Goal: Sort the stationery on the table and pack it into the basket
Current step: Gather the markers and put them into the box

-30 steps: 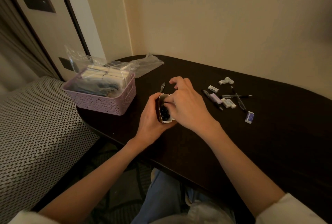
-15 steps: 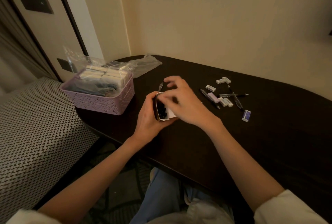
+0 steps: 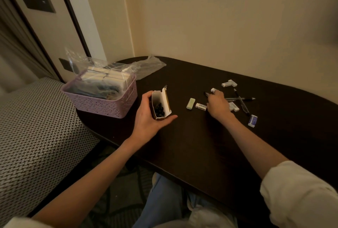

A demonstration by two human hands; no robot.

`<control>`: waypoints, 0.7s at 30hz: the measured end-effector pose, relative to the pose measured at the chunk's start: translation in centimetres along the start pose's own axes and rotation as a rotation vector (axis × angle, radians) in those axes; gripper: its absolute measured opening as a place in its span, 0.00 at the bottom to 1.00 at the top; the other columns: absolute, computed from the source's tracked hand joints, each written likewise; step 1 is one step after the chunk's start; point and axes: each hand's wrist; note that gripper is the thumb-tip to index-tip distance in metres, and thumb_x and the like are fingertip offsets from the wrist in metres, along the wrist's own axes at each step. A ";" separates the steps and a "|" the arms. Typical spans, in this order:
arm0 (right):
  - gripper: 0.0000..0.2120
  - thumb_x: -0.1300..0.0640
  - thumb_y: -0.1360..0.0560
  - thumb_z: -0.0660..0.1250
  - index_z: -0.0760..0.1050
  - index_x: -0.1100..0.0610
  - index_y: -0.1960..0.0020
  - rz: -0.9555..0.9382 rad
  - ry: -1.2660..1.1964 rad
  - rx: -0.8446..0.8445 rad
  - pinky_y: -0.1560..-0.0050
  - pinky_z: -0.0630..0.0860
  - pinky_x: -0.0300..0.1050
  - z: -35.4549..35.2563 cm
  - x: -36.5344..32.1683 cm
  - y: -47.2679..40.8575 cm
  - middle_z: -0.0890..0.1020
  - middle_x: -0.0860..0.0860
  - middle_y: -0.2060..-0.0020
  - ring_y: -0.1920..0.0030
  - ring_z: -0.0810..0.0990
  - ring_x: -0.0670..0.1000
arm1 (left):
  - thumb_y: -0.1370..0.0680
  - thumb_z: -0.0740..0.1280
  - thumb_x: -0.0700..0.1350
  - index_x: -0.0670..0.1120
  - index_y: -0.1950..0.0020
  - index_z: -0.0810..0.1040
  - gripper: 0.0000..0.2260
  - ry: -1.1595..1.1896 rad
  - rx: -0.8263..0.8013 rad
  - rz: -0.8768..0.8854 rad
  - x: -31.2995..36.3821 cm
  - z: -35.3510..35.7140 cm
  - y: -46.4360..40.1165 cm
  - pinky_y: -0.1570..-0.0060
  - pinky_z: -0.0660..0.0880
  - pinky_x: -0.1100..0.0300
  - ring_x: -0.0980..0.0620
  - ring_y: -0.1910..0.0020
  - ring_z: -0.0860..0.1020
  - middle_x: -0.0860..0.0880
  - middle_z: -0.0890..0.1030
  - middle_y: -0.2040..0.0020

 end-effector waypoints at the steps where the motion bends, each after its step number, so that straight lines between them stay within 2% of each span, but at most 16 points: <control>1: 0.19 0.61 0.23 0.65 0.70 0.61 0.33 -0.001 0.024 0.024 0.39 0.74 0.51 0.2 0.0 -0.3 0.67 0.61 0.34 0.34 0.68 0.58 | 0.36 0.80 0.49 0.45 0.34 0.65 0.37 -0.001 -0.004 0.006 0.0 -0.1 0.0 0.43 0.69 0.74 0.57 0.42 0.73 0.52 0.72 0.41; 5: 0.17 0.60 0.23 0.66 0.71 0.63 0.36 0.054 0.078 0.106 0.44 0.75 0.48 0.6 0.3 -1.3 0.69 0.61 0.38 0.38 0.69 0.58 | 0.37 0.81 0.49 0.43 0.34 0.65 0.38 -0.010 -0.004 0.015 -0.4 -0.3 0.1 0.44 0.70 0.73 0.59 0.43 0.73 0.54 0.71 0.42; 12: 0.13 0.61 0.23 0.65 0.74 0.63 0.40 0.108 0.001 0.044 0.42 0.73 0.50 0.0 -0.1 -2.9 0.66 0.62 0.36 0.35 0.66 0.60 | 0.38 0.80 0.53 0.44 0.33 0.65 0.39 -0.002 -0.040 0.004 -0.5 -0.7 -0.1 0.43 0.75 0.62 0.56 0.43 0.75 0.52 0.73 0.42; 14: 0.15 0.61 0.23 0.66 0.72 0.63 0.38 0.140 -0.070 0.045 0.42 0.73 0.51 -0.8 -1.1 -3.3 0.67 0.62 0.36 0.36 0.68 0.61 | 0.37 0.79 0.54 0.45 0.33 0.65 0.39 0.012 -0.050 -0.003 -0.5 -0.6 -0.2 0.43 0.75 0.60 0.56 0.43 0.75 0.51 0.74 0.42; 16: 0.16 0.61 0.24 0.66 0.70 0.64 0.38 0.112 -0.158 0.116 0.45 0.75 0.52 -2.1 -2.7 -3.7 0.74 0.62 0.40 0.40 0.74 0.61 | 0.37 0.79 0.55 0.46 0.33 0.64 0.39 0.023 -0.048 -0.006 -0.6 -0.7 -0.4 0.43 0.76 0.58 0.55 0.42 0.76 0.50 0.75 0.42; 19: 0.12 0.59 0.22 0.65 0.69 0.63 0.42 0.015 -0.370 0.261 0.53 0.78 0.52 -3.9 -5.6 -4.2 0.80 0.59 0.49 0.49 0.81 0.58 | 0.37 0.79 0.56 0.46 0.33 0.64 0.39 0.036 -0.051 0.000 -1.0 -0.7 -0.6 0.42 0.77 0.53 0.53 0.41 0.76 0.49 0.75 0.41; 21: 0.09 0.57 0.22 0.66 0.73 0.62 0.46 -0.026 -0.560 0.253 0.52 0.79 0.51 -4.3 -7.5 -4.9 0.81 0.57 0.54 0.54 0.81 0.54 | 0.37 0.79 0.55 0.47 0.33 0.64 0.39 0.039 -0.051 0.000 -1.1 -0.8 -0.7 0.43 0.77 0.54 0.52 0.41 0.77 0.49 0.75 0.41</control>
Point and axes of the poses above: each hand's wrist, its own y-axis away from the middle knuckle, its own z-axis out of the palm, x = y × z
